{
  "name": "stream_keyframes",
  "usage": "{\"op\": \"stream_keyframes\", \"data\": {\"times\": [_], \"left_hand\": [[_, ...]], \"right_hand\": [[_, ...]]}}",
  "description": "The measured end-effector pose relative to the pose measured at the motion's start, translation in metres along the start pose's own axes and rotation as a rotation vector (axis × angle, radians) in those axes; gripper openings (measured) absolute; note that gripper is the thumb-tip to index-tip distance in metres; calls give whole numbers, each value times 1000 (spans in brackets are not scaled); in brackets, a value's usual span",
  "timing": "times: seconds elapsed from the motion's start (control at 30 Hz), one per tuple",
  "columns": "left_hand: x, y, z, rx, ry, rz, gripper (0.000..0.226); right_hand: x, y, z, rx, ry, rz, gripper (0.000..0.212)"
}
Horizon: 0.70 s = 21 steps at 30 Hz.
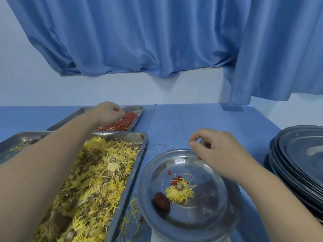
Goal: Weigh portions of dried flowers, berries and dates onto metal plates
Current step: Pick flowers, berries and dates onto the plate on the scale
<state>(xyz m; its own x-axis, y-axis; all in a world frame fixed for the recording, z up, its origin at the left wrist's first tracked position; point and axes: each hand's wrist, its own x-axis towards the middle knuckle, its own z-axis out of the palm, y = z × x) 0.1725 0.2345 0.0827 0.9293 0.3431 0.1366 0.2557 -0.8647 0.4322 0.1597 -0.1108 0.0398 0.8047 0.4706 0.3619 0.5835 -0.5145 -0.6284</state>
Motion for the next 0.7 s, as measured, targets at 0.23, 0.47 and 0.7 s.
{"op": "stream_keyframes", "data": {"times": [0.23, 0.47, 0.7], "left_hand": [[64, -44, 34, 404, -181, -84, 40], [82, -46, 64, 527, -242, -83, 32], [80, -43, 62, 509, -127, -130, 22]], "right_hand": [[2, 11, 0, 64, 65, 5, 14], [1, 10, 3, 81, 30, 0, 16], [1, 10, 2, 68, 29, 5, 19]]}}
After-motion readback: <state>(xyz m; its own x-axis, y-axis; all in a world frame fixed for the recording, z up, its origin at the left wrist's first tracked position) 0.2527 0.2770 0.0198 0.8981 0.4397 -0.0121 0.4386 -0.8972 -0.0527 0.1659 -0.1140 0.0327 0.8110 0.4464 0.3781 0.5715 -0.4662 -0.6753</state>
